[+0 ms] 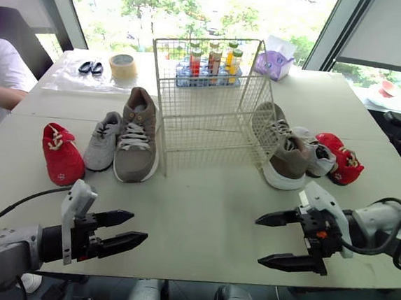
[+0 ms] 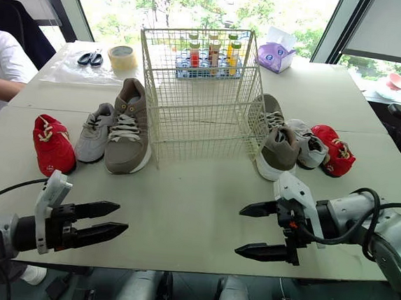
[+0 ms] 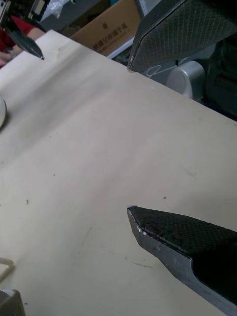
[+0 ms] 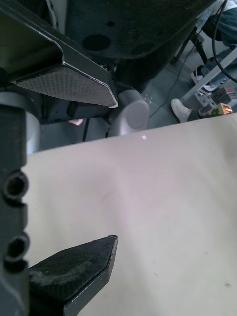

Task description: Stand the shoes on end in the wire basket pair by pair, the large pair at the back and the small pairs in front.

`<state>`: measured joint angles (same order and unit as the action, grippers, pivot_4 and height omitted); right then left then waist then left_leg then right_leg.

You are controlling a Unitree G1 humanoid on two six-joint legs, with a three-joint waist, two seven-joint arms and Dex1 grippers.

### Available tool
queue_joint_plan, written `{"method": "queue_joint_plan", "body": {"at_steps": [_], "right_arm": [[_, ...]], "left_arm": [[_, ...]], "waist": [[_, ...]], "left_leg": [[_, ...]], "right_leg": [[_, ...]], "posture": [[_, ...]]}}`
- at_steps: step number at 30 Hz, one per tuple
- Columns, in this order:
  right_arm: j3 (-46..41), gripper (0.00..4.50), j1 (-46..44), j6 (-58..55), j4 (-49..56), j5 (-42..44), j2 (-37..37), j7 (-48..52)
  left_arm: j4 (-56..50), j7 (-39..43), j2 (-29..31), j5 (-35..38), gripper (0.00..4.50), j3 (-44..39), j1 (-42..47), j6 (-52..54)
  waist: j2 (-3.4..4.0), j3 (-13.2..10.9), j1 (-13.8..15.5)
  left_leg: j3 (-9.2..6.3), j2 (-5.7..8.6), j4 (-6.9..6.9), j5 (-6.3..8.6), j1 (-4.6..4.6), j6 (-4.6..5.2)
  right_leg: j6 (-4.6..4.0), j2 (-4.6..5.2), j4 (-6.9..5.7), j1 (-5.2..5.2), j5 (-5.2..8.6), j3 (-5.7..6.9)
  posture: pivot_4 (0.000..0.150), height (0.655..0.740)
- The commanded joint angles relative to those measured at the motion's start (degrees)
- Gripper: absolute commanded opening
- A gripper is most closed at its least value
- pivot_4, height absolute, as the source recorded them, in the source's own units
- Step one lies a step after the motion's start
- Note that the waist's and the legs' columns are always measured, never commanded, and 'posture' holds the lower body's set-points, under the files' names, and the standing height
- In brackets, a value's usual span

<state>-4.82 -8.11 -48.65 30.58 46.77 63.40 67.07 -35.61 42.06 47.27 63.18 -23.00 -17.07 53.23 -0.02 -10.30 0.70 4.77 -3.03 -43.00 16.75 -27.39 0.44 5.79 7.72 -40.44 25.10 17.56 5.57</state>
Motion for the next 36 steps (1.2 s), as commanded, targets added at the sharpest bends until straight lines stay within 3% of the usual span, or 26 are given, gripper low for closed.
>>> {"method": "queue_joint_plan", "body": {"at_steps": [1,6,11,14,19,20,25,32,35,36], "right_arm": [[0.7,4.5,-3.9,-2.7,-0.2,0.9,0.1,-1.4],[0.3,4.5,-8.7,-6.6,-1.0,2.6,2.6,-0.4],[0.9,4.5,-30.1,-13.5,-6.8,6.2,10.2,5.2],[11.0,4.5,-45.2,-3.5,-17.6,-7.1,7.3,9.9],[24.7,4.5,-58.0,13.0,-35.5,-24.9,-0.7,19.4],[26.0,4.5,-59.2,15.6,-38.3,-27.2,-1.9,20.8],[31.6,4.5,-64.6,29.4,-55.1,-38.0,-11.6,24.6],[34.4,4.5,-66.9,37.7,-65.8,-42.9,-18.6,25.0],[34.3,3.74,-67.3,41.8,-69.6,-46.4,-21.5,24.4],[34.1,3.23,-67.1,42.9,-69.9,-47.1,-21.8,24.8]], "left_arm": [[-1.7,-1.3,0.7,0.9,4.44,1.2,1.5,0.6],[-0.4,-3.9,0.8,2.2,4.44,3.4,8.3,1.7],[-0.8,4.5,11.2,-0.5,4.44,5.7,18.1,1.7],[3.2,6.7,16.3,3.9,4.44,2.9,28.7,2.7],[4.9,4.7,17.4,9.9,4.44,3.4,40.0,4.4],[4.5,4.5,17.5,10.8,4.44,3.4,40.6,4.8],[1.3,2.3,18.0,13.0,4.44,2.0,38.9,5.8],[-0.5,-1.2,16.4,13.7,4.44,1.5,34.2,5.2],[-0.4,-1.4,15.6,13.1,4.5,1.4,32.7,4.7],[-0.4,-1.1,15.8,12.8,4.5,1.0,32.1,4.8]], "waist": [[0.0,0.0,0.1],[0.0,0.0,0.1],[0.3,-0.2,-0.2],[0.21,-0.2,-0.4],[0.16,-0.2,-1.5],[0.15,-0.2,-1.6],[0.14,-0.2,-1.8],[0.14,-0.2,-1.4],[0.14,-0.2,-1.6],[0.14,-0.2,-1.6]], "left_leg": [[0.0,0.01,0.0,0.0,0.0,0.0],[-0.04,0.02,-0.03,0.0,0.01,0.0],[0.12,0.08,-0.06,-0.03,-0.09,-0.02],[0.07,0.05,0.25,-0.09,0.02,-0.16],[0.19,0.15,0.3,-0.29,-0.04,-0.44],[0.25,0.16,0.27,-0.3,-0.07,-0.44],[0.53,0.14,0.35,-0.33,-0.12,-0.49],[0.62,0.12,0.23,-0.35,-0.1,-0.53],[0.64,0.13,0.17,-0.35,-0.09,-0.53],[0.63,0.13,0.16,-0.35,-0.1,-0.54]], "right_leg": [[0.0,0.01,0.0,0.04,0.0,0.0],[0.0,0.02,0.0,0.02,0.0,0.0],[-0.05,-0.02,-0.08,0.05,-0.09,-0.05],[-0.06,-0.14,0.08,0.26,-0.08,-0.02],[0.29,-0.08,0.11,0.03,-0.26,-0.06],[0.65,-0.08,0.12,0.06,-0.46,-0.11],[0.75,-0.1,0.09,0.22,-0.46,-0.22],[0.74,-0.1,0.01,0.19,-0.45,-0.22],[0.74,-0.1,-0.07,0.19,-0.46,-0.22],[0.74,-0.1,-0.11,0.21,-0.46,-0.22]], "posture": [[0.15,0.6675],[0.15,0.6675],[0.15,0.6675],[0.15,0.6675],[0.15,0.6675],[0.15,0.6675],[0.15,0.6675],[0.15,0.6675],[0.15,0.6675],[0.15,0.6675]]}}
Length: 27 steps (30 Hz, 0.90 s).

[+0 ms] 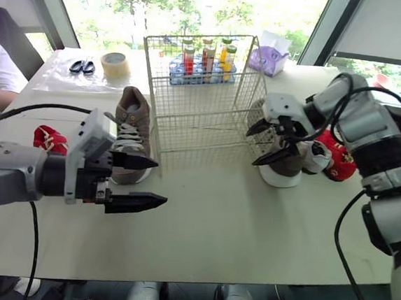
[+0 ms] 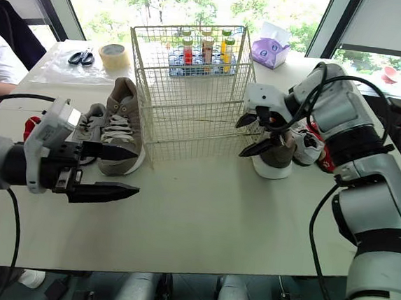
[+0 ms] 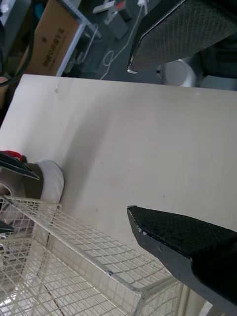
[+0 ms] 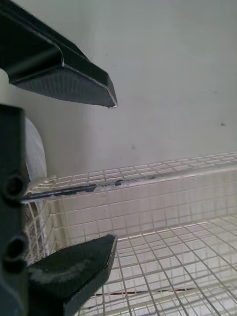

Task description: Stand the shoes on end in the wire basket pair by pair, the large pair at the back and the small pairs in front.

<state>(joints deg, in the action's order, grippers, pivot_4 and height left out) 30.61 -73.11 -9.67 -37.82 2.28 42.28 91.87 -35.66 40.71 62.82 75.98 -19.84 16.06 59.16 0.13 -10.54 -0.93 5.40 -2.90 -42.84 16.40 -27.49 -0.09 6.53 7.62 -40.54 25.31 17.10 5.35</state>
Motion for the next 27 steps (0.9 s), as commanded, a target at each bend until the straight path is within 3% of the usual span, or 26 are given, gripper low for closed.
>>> {"method": "queue_joint_plan", "body": {"at_steps": [1,5,7,14,21,27], "right_arm": [[-1.3,2.67,-1.9,4.3,-1.6,-2.7,-0.7,0.3],[-2.0,0.55,-2.0,4.3,-1.9,-3.4,-1.1,0.6],[-2.6,0.04,-2.1,3.7,-1.9,-3.6,-1.6,0.6],[-5.5,0.04,-1.5,-3.1,3.5,-3.2,-1.7,0.4],[-5.9,0.04,4.1,-20.5,25.7,1.7,2.3,0.5],[-7.5,0.04,10.7,-27.3,38.1,2.4,4.9,-1.6]], "left_arm": [[-0.4,0.6,0.4,-0.2,4.5,-2.6,-1.7,-1.1],[-0.1,1.4,0.6,-1.0,4.5,-4.7,-4.6,-1.2],[-0.3,1.4,0.0,-1.3,4.5,-4.7,-5.4,-1.6],[-1.0,3.5,-1.8,-4.2,4.5,-5.2,-9.5,-3.9],[1.0,6.7,-1.3,-6.9,4.5,-7.0,-10.9,-5.1],[0.9,7.6,-1.9,-7.9,4.5,-6.7,-11.4,-5.7]], "waist": [[0.01,0.0,0.0],[0.01,0.0,0.0],[0.01,0.0,0.0],[0.03,0.0,0.0],[0.03,0.0,0.2],[0.03,0.0,0.0]], "left_leg": [[-0.01,-0.01,0.0,0.0,0.0,-0.01],[0.0,-0.01,0.0,-0.01,-0.01,-0.02],[0.0,-0.01,-0.03,-0.02,0.0,-0.04],[0.01,-0.02,-0.16,-0.02,0.0,-0.05],[0.0,-0.03,-0.17,-0.03,-0.02,-0.07],[0.02,-0.04,-0.15,-0.03,-0.01,-0.07]], "right_leg": [[0.0,-0.01,-0.02,0.01,0.0,0.0],[0.0,0.0,-0.1,0.06,0.01,0.0],[0.0,0.01,-0.14,0.06,0.01,0.0],[-0.03,0.03,-0.44,0.14,0.04,0.0],[-0.04,0.05,-0.49,0.17,0.07,0.0],[-0.04,0.04,-0.5,0.2,0.07,0.0]], "posture": [[0.15,0.6675],[0.15,0.6675],[0.15,0.6675],[0.15,0.6675],[0.15,0.6675],[0.15,0.6675]]}}
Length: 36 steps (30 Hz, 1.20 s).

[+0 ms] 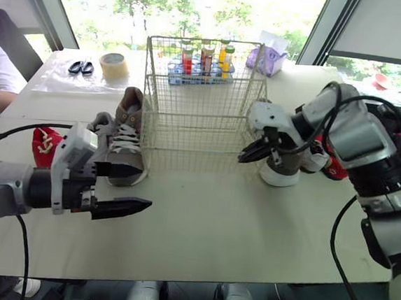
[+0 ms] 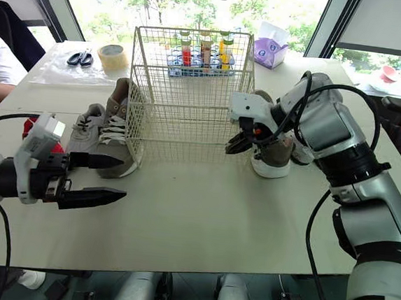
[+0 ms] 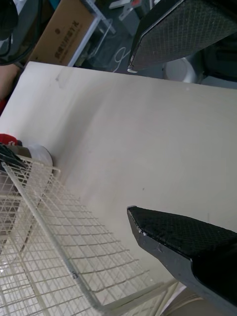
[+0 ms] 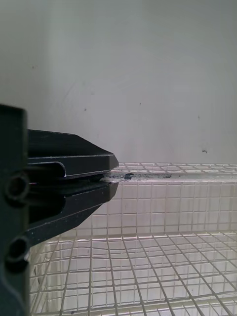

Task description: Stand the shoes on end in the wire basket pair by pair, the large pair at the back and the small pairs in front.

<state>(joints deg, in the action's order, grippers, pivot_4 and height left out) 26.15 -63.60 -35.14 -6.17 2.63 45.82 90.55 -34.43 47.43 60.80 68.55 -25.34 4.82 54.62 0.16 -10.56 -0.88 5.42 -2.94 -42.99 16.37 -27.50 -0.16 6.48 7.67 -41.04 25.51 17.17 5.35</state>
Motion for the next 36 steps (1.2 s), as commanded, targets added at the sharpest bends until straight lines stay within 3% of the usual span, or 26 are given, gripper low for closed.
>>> {"method": "queue_joint_plan", "body": {"at_steps": [1,11,20,21,25,31,34,36], "right_arm": [[-3.2,0.04,2.3,-2.5,7.8,2.1,1.7,-0.8],[-4.3,0.04,6.5,-9.1,15.8,3.6,0.4,-6.4],[-4.6,0.04,7.7,-8.3,17.4,5.5,2.1,-6.2],[-5.1,0.67,7.6,-8.7,17.7,6.1,2.5,-6.0],[-8.6,2.46,5.6,-13.0,18.5,8.9,4.0,-7.2],[-28.7,2.46,-2.5,-34.8,20.2,22.8,1.7,-15.7],[-42.8,3.37,-1.1,-33.1,18.2,21.3,-3.0,-30.0],[-46.7,4.33,3.3,-31.0,20.9,20.3,-3.2,-35.1]], "left_arm": [[-0.2,1.0,0.0,-0.8,4.5,-1.0,-0.2,-1.4],[1.5,2.9,-0.4,-2.8,4.5,1.8,1.8,-2.3],[2.3,3.6,-0.8,-2.9,4.5,3.1,3.4,-2.4],[2.4,3.7,-0.9,-2.9,4.5,3.4,3.8,-2.4],[3.3,4.2,-1.1,-2.7,4.5,4.7,5.5,-2.2],[3.7,2.7,-2.8,1.0,4.5,6.1,9.5,-0.9],[4.1,-5.6,-9.3,4.4,4.5,8.7,14.7,-1.4],[3.6,-8.4,-12.3,4.5,4.5,10.7,17.2,-1.6]], "waist": [[0.0,0.0,0.0],[-0.02,0.0,-0.2],[-0.02,0.0,-0.1],[-0.02,0.0,-0.1],[-0.02,0.0,0.2],[-0.03,0.0,0.2],[-0.21,0.1,0.5],[-0.43,0.3,1.1]], "left_leg": [[0.0,0.0,0.0,0.0,0.01,0.0],[0.02,-0.02,-0.01,0.0,0.03,0.0],[0.02,-0.03,0.0,0.0,0.05,0.0],[0.02,-0.02,-0.01,0.0,0.05,0.0],[0.0,-0.02,-0.02,0.0,0.05,0.0],[-0.16,-0.02,-0.04,0.0,0.04,0.0],[-0.29,-0.01,-0.04,0.0,0.1,0.0],[-0.34,0.02,-0.07,0.0,0.11,0.01]], "right_leg": [[0.0,0.0,0.0,0.0,0.0,0.0],[0.0,-0.01,-0.04,-0.01,0.0,0.0],[-0.01,-0.02,-0.05,-0.01,0.01,-0.01],[-0.01,-0.01,-0.05,-0.02,0.01,-0.01],[-0.01,-0.02,-0.05,-0.04,0.01,0.0],[-0.01,0.0,-0.06,-0.05,0.0,0.0],[-0.01,0.0,-0.05,-0.17,0.0,0.01],[-0.01,0.01,-0.03,-0.27,0.0,0.07]], "posture": [[0.15,0.6675],[0.15,0.6675],[0.15,0.6675],[0.15,0.6675],[0.15,0.6675],[0.15,0.6675],[0.15,0.6675],[0.15,0.6675]]}}
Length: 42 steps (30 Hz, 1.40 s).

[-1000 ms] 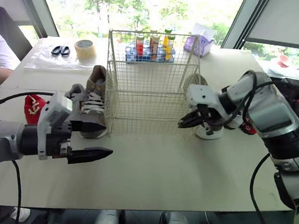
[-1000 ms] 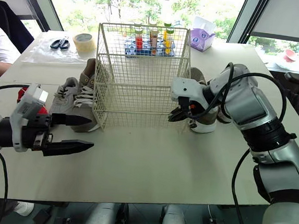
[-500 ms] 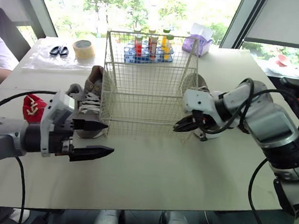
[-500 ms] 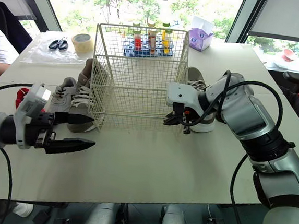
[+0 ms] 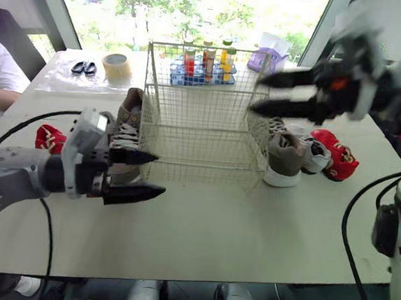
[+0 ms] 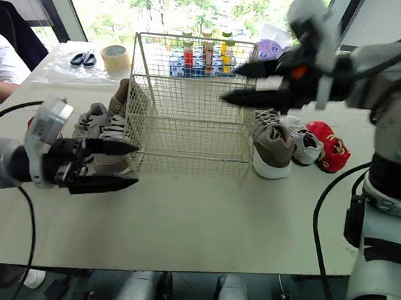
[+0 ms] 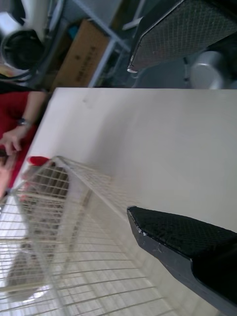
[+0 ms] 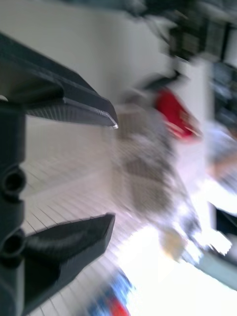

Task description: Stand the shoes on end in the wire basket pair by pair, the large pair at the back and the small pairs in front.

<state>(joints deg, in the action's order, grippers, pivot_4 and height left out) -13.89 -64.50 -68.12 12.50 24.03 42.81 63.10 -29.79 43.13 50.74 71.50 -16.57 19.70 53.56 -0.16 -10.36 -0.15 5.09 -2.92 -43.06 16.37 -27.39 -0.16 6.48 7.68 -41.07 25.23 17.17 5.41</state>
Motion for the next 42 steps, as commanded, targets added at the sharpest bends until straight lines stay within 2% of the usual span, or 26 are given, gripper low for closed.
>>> {"method": "queue_joint_plan", "body": {"at_steps": [1,5,7,10,15,21,24,28,37,40,42], "right_arm": [[-8.1,4.43,6.6,2.5,4.3,-0.6,-0.5,-9.3],[-18.9,4.43,24.6,2.4,17.8,-0.9,-7.1,-19.9],[-22.6,4.43,33.0,3.6,21.9,-1.1,-10.8,-23.7],[-25.4,4.43,41.6,4.2,26.5,1.5,-17.9,-28.4],[-22.3,4.43,50.0,9.2,28.4,1.9,-24.4,-33.9],[-16.4,4.43,53.3,18.3,20.8,0.4,-25.6,-36.0],[-13.5,4.43,53.9,26.3,13.6,-1.9,-24.4,-35.4],[-10.3,4.43,51.4,34.5,3.3,-3.6,-24.1,-35.5],[-4.3,4.43,45.9,43.9,-12.5,-5.2,-20.9,-32.8],[-4.4,3.58,44.2,45.4,-15.4,-4.7,-21.0,-34.0],[-4.1,2.76,43.4,46.7,-17.1,-4.7,-21.2,-34.1]], "left_arm": [[-1.1,-4.9,-3.4,1.3,4.5,2.6,3.2,-0.7],[-0.7,-16.0,-14.5,3.1,4.5,6.5,8.4,-3.1],[-2.7,-20.7,-18.0,3.9,4.5,7.3,8.1,-3.3],[-5.8,-24.2,-19.3,4.3,4.5,8.5,4.8,-2.5],[-7.9,-24.2,-17.7,4.0,4.5,10.1,1.9,-1.7],[-9.4,-21.5,-12.4,8.8,4.5,10.1,-1.4,0.4],[-10.7,-19.4,-9.5,11.2,4.5,10.4,-5.8,1.5],[-10.9,-17.8,-8.0,8.7,4.5,10.4,-10.6,0.2],[-11.8,-16.7,-7.2,6.8,4.5,11.0,-12.5,-1.0],[-11.9,-16.5,-7.2,5.7,4.5,11.1,-13.0,-1.4],[-12.0,-16.5,-7.3,5.4,4.5,11.2,-13.1,-1.6]], "waist": [[-0.13,0.1,0.6],[-0.13,0.1,1.2],[-0.13,0.1,1.0],[-0.03,0.1,0.4],[0.03,0.1,-0.5],[0.04,0.1,-0.5],[0.05,0.1,-0.5],[0.07,0.1,-0.5],[0.07,0.1,-0.5],[0.07,0.1,-0.5],[0.07,0.1,-0.6]], "left_leg": [[0.03,0.02,-0.03,0.01,0.0,0.01],[0.14,0.03,-0.04,0.0,-0.02,0.03],[0.06,0.03,-0.04,-0.02,-0.03,0.02],[0.04,0.03,-0.04,-0.02,0.01,0.03],[-0.02,0.01,0.04,-0.06,0.1,-0.05],[-0.09,0.03,0.01,-0.04,0.09,-0.02],[-0.08,0.03,0.0,-0.04,0.06,-0.01],[-0.08,0.03,0.0,-0.04,0.06,-0.01],[-0.07,0.03,-0.02,-0.03,0.03,0.01],[-0.07,0.03,-0.04,-0.03,0.05,0.0],[-0.09,0.02,-0.04,-0.03,0.05,0.0]], "right_leg": [[0.0,0.0,0.0,-0.04,0.0,0.01],[0.02,0.0,-0.06,0.0,0.0,0.0],[0.03,-0.01,-0.05,-0.06,0.01,0.04],[0.04,0.01,-0.1,0.01,0.01,-0.08],[0.01,-0.11,-0.21,0.03,0.03,-0.11],[0.0,-0.1,-0.19,0.02,0.03,-0.11],[0.0,-0.1,-0.18,0.04,0.03,-0.12],[0.0,-0.1,-0.19,0.07,0.04,-0.12],[-0.01,-0.09,-0.17,0.07,0.04,-0.12],[-0.01,-0.1,-0.21,0.07,0.03,-0.11],[-0.01,-0.1,-0.22,0.07,0.03,-0.11]], "posture": [[0.15,0.6675],[0.15,0.6675],[0.15,0.6675],[0.15,0.6675],[0.15,0.6675],[0.15,0.6675],[0.15,0.6675],[0.15,0.6675],[0.15,0.6675],[0.15,0.6675],[0.15,0.6675]]}}
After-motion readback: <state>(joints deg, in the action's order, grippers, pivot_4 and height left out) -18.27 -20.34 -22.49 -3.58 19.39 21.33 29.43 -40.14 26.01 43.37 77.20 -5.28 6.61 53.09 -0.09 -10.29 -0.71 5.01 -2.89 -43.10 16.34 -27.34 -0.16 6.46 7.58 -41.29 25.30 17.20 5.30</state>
